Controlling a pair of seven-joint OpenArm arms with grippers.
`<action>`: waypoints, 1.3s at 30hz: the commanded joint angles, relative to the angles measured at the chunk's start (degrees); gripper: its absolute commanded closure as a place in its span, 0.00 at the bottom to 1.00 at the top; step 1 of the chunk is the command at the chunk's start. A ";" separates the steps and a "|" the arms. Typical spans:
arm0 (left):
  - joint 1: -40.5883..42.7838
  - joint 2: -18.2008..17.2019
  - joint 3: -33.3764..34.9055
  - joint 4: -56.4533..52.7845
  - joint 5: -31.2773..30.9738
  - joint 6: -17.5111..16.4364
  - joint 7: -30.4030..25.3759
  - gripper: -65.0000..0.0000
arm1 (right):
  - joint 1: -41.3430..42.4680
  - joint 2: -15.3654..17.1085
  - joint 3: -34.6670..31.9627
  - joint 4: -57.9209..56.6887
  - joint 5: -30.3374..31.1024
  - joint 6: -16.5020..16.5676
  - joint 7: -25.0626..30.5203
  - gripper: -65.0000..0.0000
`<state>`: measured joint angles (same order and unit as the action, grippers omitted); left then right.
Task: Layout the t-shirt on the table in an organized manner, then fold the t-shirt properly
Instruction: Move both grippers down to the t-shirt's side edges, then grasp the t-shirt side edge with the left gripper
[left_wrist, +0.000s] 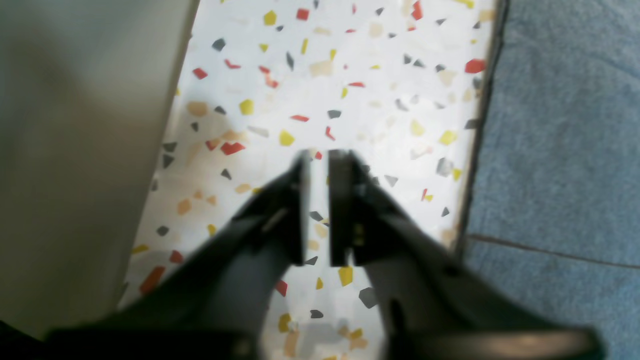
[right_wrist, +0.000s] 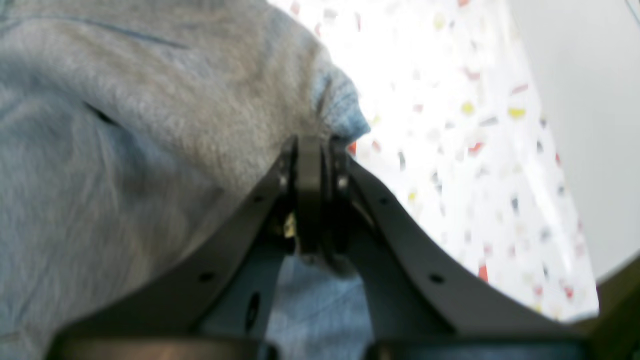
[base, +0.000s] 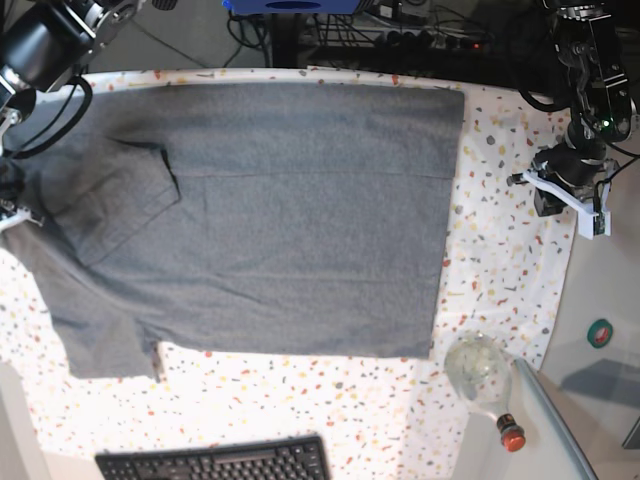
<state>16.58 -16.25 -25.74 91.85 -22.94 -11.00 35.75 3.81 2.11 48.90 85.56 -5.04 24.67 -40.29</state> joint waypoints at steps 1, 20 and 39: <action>-0.62 -0.85 -0.33 0.85 -0.31 -0.29 -1.24 0.80 | 0.63 -0.22 -0.16 2.40 0.60 -0.01 -0.01 1.00; -3.26 -1.20 -0.33 -6.18 -0.31 -0.38 -1.15 0.68 | 0.63 -4.97 -1.83 14.27 0.51 -0.01 -5.38 0.60; -2.82 -1.29 -0.33 -6.18 0.04 -0.38 -1.24 0.69 | 21.81 18.86 -8.16 -61.78 0.25 -6.16 31.99 0.59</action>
<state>14.15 -16.53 -25.74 84.86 -22.68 -11.20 35.73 24.08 20.18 40.86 23.14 -5.08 18.35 -8.71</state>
